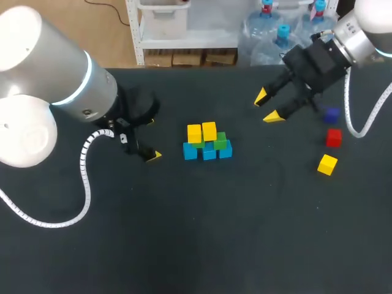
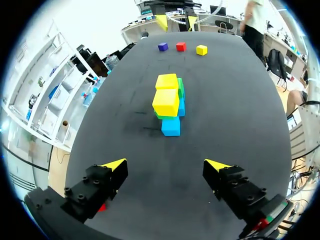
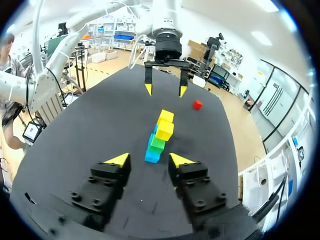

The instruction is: Place the blue cubes, place green cubes on the blue cubes, place the yellow cubes on the green cubes, then place the red cubes on the yellow cubes, and place purple cube on the red cubes.

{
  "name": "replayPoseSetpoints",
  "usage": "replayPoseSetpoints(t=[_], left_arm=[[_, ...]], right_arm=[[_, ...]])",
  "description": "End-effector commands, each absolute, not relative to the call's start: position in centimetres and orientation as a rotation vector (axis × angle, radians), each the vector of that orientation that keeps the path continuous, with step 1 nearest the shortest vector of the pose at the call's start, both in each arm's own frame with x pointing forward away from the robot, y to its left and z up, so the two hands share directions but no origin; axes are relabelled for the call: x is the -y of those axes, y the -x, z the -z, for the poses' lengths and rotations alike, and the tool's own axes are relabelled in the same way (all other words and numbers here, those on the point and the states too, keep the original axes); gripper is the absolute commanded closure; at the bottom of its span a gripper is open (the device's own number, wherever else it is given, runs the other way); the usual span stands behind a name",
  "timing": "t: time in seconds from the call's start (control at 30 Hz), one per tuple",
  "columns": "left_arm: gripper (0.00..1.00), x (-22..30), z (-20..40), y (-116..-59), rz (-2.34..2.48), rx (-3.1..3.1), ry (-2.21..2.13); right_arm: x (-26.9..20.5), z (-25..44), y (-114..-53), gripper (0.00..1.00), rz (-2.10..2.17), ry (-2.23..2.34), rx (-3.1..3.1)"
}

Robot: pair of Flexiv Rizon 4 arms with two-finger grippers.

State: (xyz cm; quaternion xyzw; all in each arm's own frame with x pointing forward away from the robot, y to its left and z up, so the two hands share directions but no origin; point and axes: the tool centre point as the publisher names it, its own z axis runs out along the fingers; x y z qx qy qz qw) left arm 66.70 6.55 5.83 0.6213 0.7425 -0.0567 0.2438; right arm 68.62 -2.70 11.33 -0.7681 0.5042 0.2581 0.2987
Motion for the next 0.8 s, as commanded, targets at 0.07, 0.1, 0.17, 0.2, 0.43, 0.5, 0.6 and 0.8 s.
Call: replayPoseSetpoints(t=[0.07,0.1,0.17,0.2,0.43,0.5,0.6,0.8], left_arm=[[0.0,-6.7,-5.8,-66.8,0.162,-2.022,-1.7],[0.0,-6.7,-5.8,-66.8,0.162,-2.022,-1.7],[0.0,-6.7,-5.8,-66.8,0.162,-2.022,-1.7],[0.0,-6.7,-5.8,-66.8,0.162,-2.022,-1.7],[0.0,-6.7,-5.8,-66.8,0.162,-2.022,-1.7],[0.0,-6.7,-5.8,-66.8,0.162,-2.022,-1.7],[0.0,-6.7,-5.8,-66.8,0.162,-2.022,-1.7],[0.0,-6.7,-5.8,-66.8,0.162,-2.022,-1.7]], right_arm=[[1.9,-10.7,-68.7,1.0,-0.717,2.051,-1.328],[1.7,-10.5,-68.6,1.0,-0.726,2.053,-1.326],[1.4,-10.2,-68.4,1.0,-0.741,2.058,-1.32],[1.2,-10.0,-68.4,1.0,-0.747,2.06,-1.319],[0.3,-9.1,-67.9,1.0,-0.792,2.083,-1.304],[-0.1,-8.7,-67.7,1.0,-0.816,2.091,-1.297],[-0.6,-8.1,-67.5,1.0,-0.839,2.101,-1.287],[-1.6,-7.6,-67.2,1.0,-0.875,2.126,-1.264]])
